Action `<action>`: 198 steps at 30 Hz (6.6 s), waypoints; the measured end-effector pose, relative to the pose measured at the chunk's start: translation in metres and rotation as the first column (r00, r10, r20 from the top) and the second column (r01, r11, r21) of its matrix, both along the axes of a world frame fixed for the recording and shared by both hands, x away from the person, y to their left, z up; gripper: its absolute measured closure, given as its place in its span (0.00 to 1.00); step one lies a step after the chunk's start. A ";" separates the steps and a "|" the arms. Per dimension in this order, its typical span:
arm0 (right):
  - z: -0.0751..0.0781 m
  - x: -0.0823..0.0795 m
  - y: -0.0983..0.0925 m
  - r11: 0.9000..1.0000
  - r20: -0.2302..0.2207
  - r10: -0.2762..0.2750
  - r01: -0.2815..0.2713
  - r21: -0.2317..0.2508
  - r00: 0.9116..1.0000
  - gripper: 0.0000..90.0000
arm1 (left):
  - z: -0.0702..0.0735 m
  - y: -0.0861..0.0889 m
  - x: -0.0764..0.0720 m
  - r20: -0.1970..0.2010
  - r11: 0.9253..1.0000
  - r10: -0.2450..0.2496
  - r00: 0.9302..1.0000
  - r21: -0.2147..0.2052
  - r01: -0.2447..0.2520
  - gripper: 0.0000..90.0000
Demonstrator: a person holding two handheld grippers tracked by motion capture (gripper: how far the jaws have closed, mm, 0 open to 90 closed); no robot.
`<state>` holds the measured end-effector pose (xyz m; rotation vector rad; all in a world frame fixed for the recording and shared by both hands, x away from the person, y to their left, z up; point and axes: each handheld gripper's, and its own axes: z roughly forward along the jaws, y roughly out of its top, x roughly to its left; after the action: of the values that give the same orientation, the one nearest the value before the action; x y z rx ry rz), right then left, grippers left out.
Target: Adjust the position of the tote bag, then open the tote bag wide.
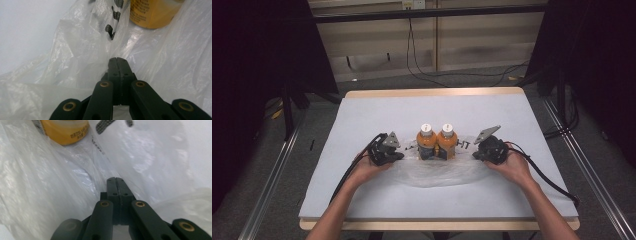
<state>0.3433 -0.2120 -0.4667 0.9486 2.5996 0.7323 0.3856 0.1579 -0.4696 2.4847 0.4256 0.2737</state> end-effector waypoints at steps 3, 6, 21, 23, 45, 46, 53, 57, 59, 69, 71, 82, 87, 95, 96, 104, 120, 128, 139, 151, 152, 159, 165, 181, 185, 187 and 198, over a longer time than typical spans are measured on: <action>0.000 0.001 -0.008 1.000 0.004 -0.013 0.013 -0.017 1.000 1.00 | 0.002 0.004 -0.001 0.004 1.000 -0.004 1.000 0.021 0.004 1.00; 0.000 0.001 -0.022 1.000 -0.002 -0.029 0.029 0.001 1.000 1.00 | 0.001 0.012 0.000 -0.025 1.000 0.004 1.000 0.000 -0.004 1.00; 0.003 -0.003 -0.025 0.994 0.018 0.043 -0.041 -0.098 0.999 1.00 | 0.010 0.023 -0.002 -0.044 0.992 -0.042 0.998 0.121 0.047 1.00; 0.004 -0.004 -0.023 0.992 0.020 0.051 -0.049 -0.118 0.998 1.00 | 0.010 0.024 -0.003 -0.034 0.990 -0.037 0.999 0.134 0.042 1.00; 0.007 -0.010 -0.040 0.980 -0.012 0.041 -0.043 -0.197 0.999 1.00 | 0.010 0.028 -0.008 -0.067 0.991 -0.083 0.994 0.104 0.090 1.00; 0.007 -0.010 -0.040 0.980 -0.012 0.041 -0.043 -0.197 0.999 1.00 | 0.010 0.028 -0.008 -0.067 0.991 -0.083 0.994 0.104 0.090 1.00; 0.008 -0.012 -0.046 0.975 -0.007 0.032 -0.033 -0.218 0.999 1.00 | 0.010 0.026 -0.010 -0.057 0.989 -0.089 0.994 0.112 0.095 1.00; 0.007 -0.012 -0.047 0.978 -0.001 0.033 -0.033 -0.205 0.999 1.00 | 0.011 0.028 -0.009 -0.020 0.982 -0.074 0.997 0.171 0.077 1.00; 0.007 -0.012 -0.049 0.982 -0.004 0.027 -0.027 -0.186 1.000 1.00 | 0.011 0.026 -0.011 -0.008 0.982 -0.064 0.998 0.178 0.065 1.00; 0.006 -0.011 -0.051 0.983 0.013 0.009 -0.006 -0.186 1.000 1.00 | 0.010 0.037 -0.005 0.005 0.983 -0.030 1.000 0.181 0.029 1.00; 0.006 -0.010 -0.053 0.983 0.007 0.013 -0.012 -0.182 1.000 1.00 | 0.009 0.038 -0.004 0.002 0.985 -0.031 1.000 0.169 0.030 1.00; 0.003 -0.007 -0.052 0.992 0.042 -0.023 0.028 -0.123 0.999 1.00 | 0.008 0.046 0.003 0.018 0.989 0.027 0.999 0.148 -0.029 1.00; 0.004 -0.007 -0.053 0.994 0.034 -0.031 0.034 -0.104 0.999 1.00 | 0.008 0.048 0.005 -0.024 0.992 0.062 0.998 0.114 -0.059 1.00; 0.008 -0.008 -0.057 0.999 0.056 -0.037 0.039 -0.032 0.998 0.97 | 0.010 0.051 0.004 -0.056 0.998 0.061 0.997 0.017 -0.060 0.98; 0.010 -0.010 -0.057 0.999 0.043 -0.039 0.040 -0.015 0.998 0.96 | 0.012 0.051 0.004 -0.062 0.998 0.062 0.996 0.006 -0.061 0.98; 0.024 -0.013 -0.062 0.988 0.079 -0.062 0.050 0.146 0.995 0.96 | 0.023 0.053 0.001 -0.058 0.989 0.068 0.996 -0.126 -0.075 0.97; 0.033 -0.015 -0.050 0.953 0.098 -0.056 0.023 0.302 0.994 0.95 | 0.032 0.041 -0.009 -0.071 0.957 0.074 0.995 -0.274 -0.091 0.92; 0.042 -0.017 -0.041 0.939 0.115 -0.042 0.000 0.343 0.992 0.97 | 0.039 0.017 -0.024 -0.063 0.959 -0.025 0.998 -0.284 0.006 0.99; 0.047 -0.007 -0.022 0.930 0.098 -0.005 -0.031 0.367 0.995 1.00 | 0.042 -0.007 -0.031 -0.074 0.937 -0.062 0.995 -0.347 0.033 1.00; 0.043 0.016 0.000 0.932 0.080 0.046 -0.071 0.355 0.996 0.99 | 0.041 -0.047 -0.036 -0.050 0.920 -0.102 0.994 -0.385 0.076 1.00; 0.043 0.018 0.002 0.930 0.076 0.051 -0.075 0.359 0.996 1.00 | 0.041 -0.052 -0.037 -0.048 0.921 -0.114 0.992 -0.380 0.088 1.00; 0.049 0.034 0.015 0.935 0.076 0.066 -0.088 0.343 0.995 1.00 | 0.041 -0.076 -0.037 -0.031 0.916 -0.133 0.991 -0.385 0.111 1.00; 0.042 0.044 0.029 0.927 0.051 0.099 -0.111 0.358 0.994 1.00 | 0.025 -0.086 -0.041 -0.032 0.939 -0.133 0.991 -0.323 0.116 1.00; -0.002 0.054 0.039 0.947 -0.061 0.092 -0.068 0.315 0.994 1.00 | -0.003 -0.089 -0.046 -0.052 0.964 -0.130 0.990 -0.241 0.114 1.00; -0.009 0.058 0.041 0.952 -0.082 0.087 -0.058 0.302 0.993 1.00 | -0.013 -0.091 -0.054 -0.067 0.969 -0.150 0.986 -0.206 0.133 1.00; -0.013 0.059 0.043 0.956 -0.096 0.079 -0.048 0.290 0.992 1.00 | -0.013 -0.090 -0.053 -0.090 0.969 -0.148 0.985 -0.213 0.126 1.00; -0.015 0.068 0.050 0.962 -0.092 0.043 -0.016 0.273 0.995 1.00 | -0.013 -0.085 -0.060 -0.117 0.961 -0.194 0.974 -0.221 0.165 1.00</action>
<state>0.4114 -0.1622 -0.4813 1.0460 2.6466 1.1005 0.3256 0.0725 -0.4828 2.3218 0.2660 -0.0175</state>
